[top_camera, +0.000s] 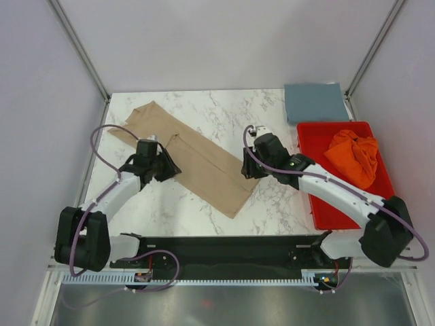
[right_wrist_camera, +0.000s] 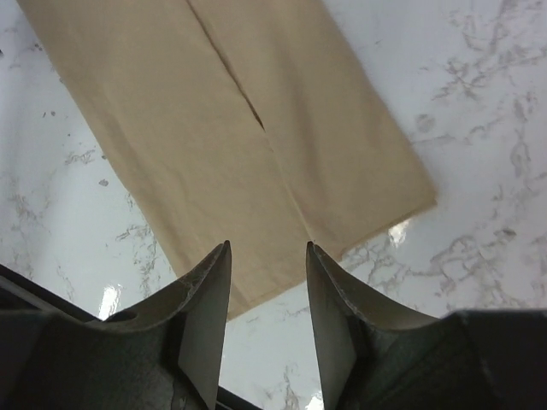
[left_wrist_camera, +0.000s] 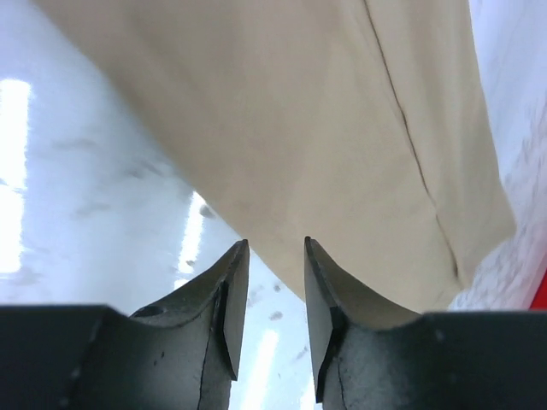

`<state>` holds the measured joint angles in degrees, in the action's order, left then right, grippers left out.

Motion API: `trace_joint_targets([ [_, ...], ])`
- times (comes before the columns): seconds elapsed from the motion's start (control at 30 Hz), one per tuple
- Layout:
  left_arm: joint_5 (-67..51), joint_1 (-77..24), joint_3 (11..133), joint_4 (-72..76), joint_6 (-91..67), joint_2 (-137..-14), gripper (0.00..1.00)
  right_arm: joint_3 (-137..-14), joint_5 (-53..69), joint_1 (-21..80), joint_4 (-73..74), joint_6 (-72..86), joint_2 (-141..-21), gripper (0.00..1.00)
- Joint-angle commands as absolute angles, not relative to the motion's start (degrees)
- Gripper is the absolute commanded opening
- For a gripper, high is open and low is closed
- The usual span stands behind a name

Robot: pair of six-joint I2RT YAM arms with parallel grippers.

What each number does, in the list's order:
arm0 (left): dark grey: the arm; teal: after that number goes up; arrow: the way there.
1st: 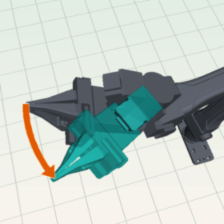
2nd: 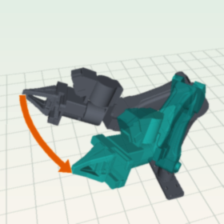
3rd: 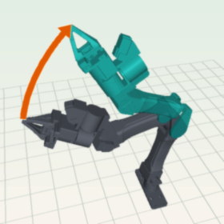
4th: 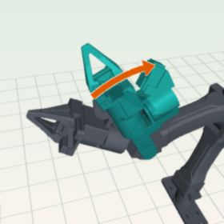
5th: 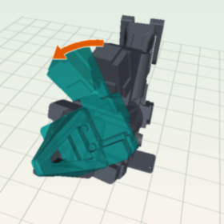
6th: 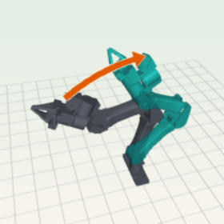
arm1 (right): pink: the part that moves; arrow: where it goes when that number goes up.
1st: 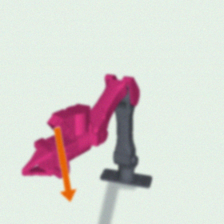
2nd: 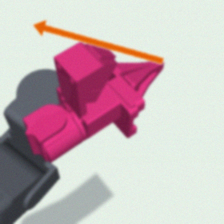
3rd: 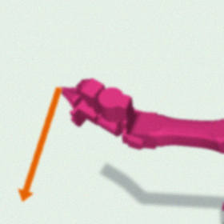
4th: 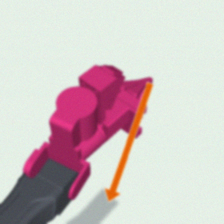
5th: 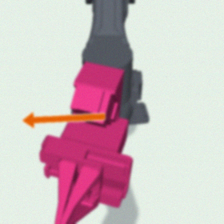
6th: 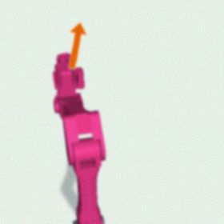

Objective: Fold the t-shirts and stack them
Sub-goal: Fold the tshirt

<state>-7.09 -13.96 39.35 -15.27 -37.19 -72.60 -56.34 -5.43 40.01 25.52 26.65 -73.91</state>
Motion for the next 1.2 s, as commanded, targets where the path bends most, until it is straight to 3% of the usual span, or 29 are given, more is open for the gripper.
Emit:
trace_joint_targets([
  [0.0,-8.6,-4.3,44.9,-22.2,-31.8,-74.5,0.40,-61.3,3.7,38.2,20.9,19.0,-80.7,0.49],
  [0.13,-11.4,4.6,52.8,-22.0,-31.3,-82.2,0.45,-62.6,8.8,32.1,20.9,18.1,-88.0,0.49],
  [0.27,-7.3,8.2,59.0,-20.3,-32.5,-91.2,0.57,-65.7,9.6,28.6,24.7,13.5,-94.0,0.48],
  [0.5,-10.8,10.9,65.3,-19.3,-35.1,-103.1,0.57,-70.8,16.5,22.9,30.1,9.5,-102.6,0.51],
  [0.7,-6.9,10.9,65.8,-18.9,-33.2,-105.2,0.56,-71.7,17.2,20.8,32.3,7.7,-107.3,0.51],
  [0.9,-6.9,11.1,70.1,-19.0,-31.5,-110.7,0.45,-69.6,17.1,20.0,31.8,8.1,-108.6,0.45],
  [0.93,-7.1,11.2,70.7,-19.0,-31.2,-111.5,0.35,-69.1,17.1,20.0,31.6,8.5,-108.5,0.42],
  [1.0,-7.6,11.1,72.7,-18.8,-30.4,-114.0,0.25,-67.1,16.6,20.0,30.7,9.1,-107.9,0.31],
  [1.03,-7.9,11.1,73.4,-18.5,-30.0,-114.4,0.14,-66.3,16.0,20.0,30.6,9.7,-106.8,0.27],
  [1.17,-15.4,11.0,78.9,-16.7,-28.2,-118.1,0.02,-61.7,14.9,20.0,29.2,13.9,-102.5,0.10],
])
